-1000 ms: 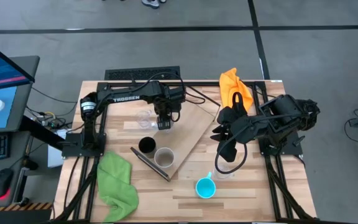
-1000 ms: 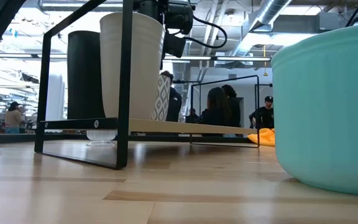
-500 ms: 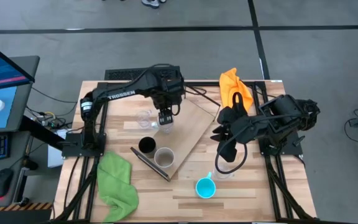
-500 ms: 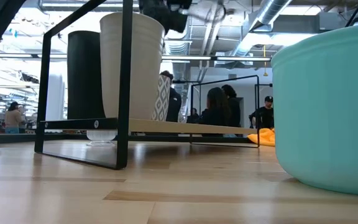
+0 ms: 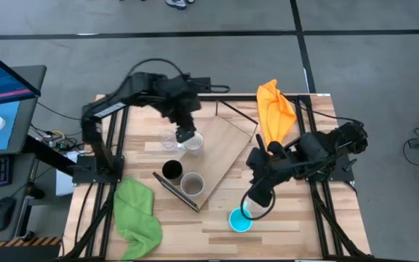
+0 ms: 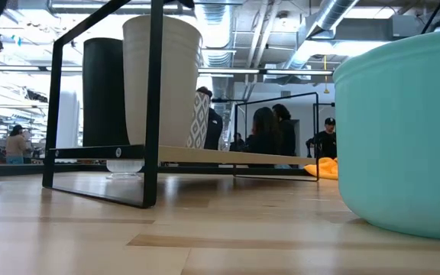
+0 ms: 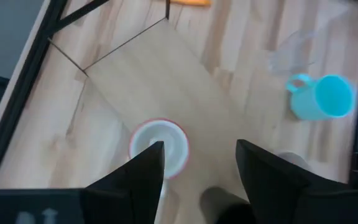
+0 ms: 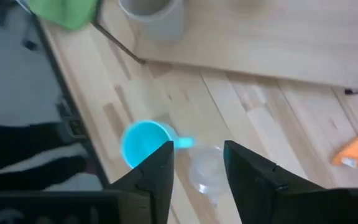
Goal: Stack small to large cups/mugs on shelf
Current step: Put the blue cup on the shelf aligned with the white cup
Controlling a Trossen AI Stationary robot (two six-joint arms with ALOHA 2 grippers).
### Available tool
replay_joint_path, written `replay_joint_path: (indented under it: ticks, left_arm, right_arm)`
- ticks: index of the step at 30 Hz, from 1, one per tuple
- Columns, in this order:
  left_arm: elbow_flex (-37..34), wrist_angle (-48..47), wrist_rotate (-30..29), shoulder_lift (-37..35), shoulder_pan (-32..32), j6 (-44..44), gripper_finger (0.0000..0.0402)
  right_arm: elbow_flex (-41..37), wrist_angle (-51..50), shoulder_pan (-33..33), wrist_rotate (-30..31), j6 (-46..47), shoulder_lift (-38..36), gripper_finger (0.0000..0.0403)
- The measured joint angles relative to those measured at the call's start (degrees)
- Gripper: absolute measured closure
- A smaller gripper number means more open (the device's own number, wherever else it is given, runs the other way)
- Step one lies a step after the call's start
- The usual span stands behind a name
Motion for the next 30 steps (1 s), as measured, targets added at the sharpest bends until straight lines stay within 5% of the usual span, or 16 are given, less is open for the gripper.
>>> replay_joint_path:
  ticks: [6, 18, 30]
  left_arm:
    - [-0.02, 0.43, -1.94, -6.31, -4.64, -6.00, 0.0211]
    - [-0.05, -1.74, -14.40, -11.70, -15.44, -13.50, 0.0211]
    - [-0.07, -2.15, -15.89, -11.79, -18.60, -17.32, 0.0211]
  right_arm:
    - [-8.46, 2.19, -0.12, -4.30, -2.82, -0.04, 0.0216]
    - [-31.56, 30.17, -2.79, -12.60, -18.23, 0.13, 0.0198]
    - [-38.10, 41.16, -2.70, -16.47, -28.16, 5.37, 0.0198]
